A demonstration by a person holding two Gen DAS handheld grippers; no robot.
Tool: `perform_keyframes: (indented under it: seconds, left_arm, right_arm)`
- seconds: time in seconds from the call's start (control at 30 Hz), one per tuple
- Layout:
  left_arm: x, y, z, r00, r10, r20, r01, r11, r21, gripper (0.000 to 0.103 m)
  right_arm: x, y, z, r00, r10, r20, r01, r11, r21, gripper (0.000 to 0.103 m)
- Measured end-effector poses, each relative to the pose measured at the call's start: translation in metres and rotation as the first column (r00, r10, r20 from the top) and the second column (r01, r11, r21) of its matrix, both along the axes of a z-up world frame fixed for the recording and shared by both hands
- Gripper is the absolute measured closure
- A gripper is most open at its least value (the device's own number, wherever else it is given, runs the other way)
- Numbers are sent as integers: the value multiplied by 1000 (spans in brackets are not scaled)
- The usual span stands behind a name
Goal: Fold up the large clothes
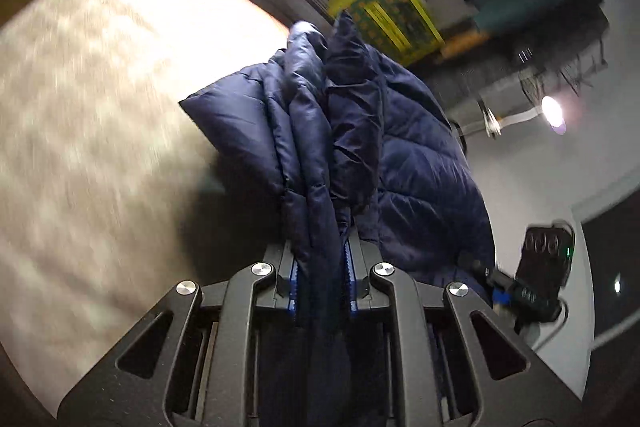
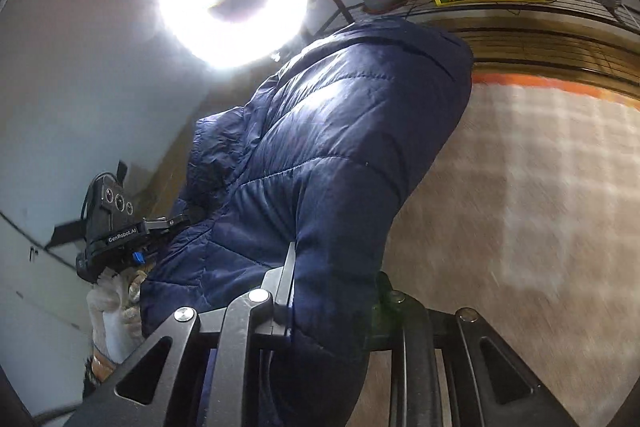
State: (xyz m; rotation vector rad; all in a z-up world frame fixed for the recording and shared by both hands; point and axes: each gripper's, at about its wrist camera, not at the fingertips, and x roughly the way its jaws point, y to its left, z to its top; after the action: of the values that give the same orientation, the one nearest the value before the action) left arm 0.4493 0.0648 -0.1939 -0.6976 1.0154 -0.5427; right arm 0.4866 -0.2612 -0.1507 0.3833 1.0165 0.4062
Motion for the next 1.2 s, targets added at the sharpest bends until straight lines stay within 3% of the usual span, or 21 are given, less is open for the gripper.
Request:
perform_keyframes:
  seconds: [0.13,0.3,0.33,0.43,0.57,0.7,0.77,0.87,1.0,1.07,1.2]
  left_arm:
    - [-62,-24,2,996,-88,11,88,996,8,88]
    - [-93,-45,4,992,-110,54,105,991,78,80]
    - [-95,-45,4,993,-101,56,96,992,87,75]
    - [-98,-41,7,994,-96,58,90,991,94,40]
    - [-90,-36,6,994,-97,57,91,991,99,25]
    - [-70,-24,-21,995,-71,-64,71,997,2,25]
    - [-65,-27,-30,995,-74,-72,72,997,-35,25]
    - [-58,-42,-31,993,-104,-47,101,993,-56,25]
    - [-48,-66,-29,989,-144,-33,144,989,-27,27]
    - [-53,-65,-28,988,-153,-34,152,988,-20,45]
    - [-59,-63,-26,988,-156,-19,156,988,-9,63]
  right_arm:
    - [-64,-22,5,999,32,-15,-33,999,-21,81]
    - [-117,-41,2,1000,25,-15,-26,998,-58,81]
    - [-122,-42,0,1000,21,-11,-21,998,-65,81]
    - [-123,-45,-8,1000,3,-8,-4,998,-66,78]
    - [-122,-52,-20,1000,-24,-11,23,996,-84,60]
    - [-129,-57,-22,999,-47,3,47,994,-95,34]
    - [-123,-70,-27,998,-60,-3,60,997,-50,24]
    - [-117,-86,-38,994,-100,-35,102,993,65,20]
    - [-108,-89,-50,991,-117,-66,126,981,148,19]
    - [-105,-87,-52,991,-115,-74,126,977,172,26]
    - [-102,-80,-55,990,-112,-81,127,969,210,47]
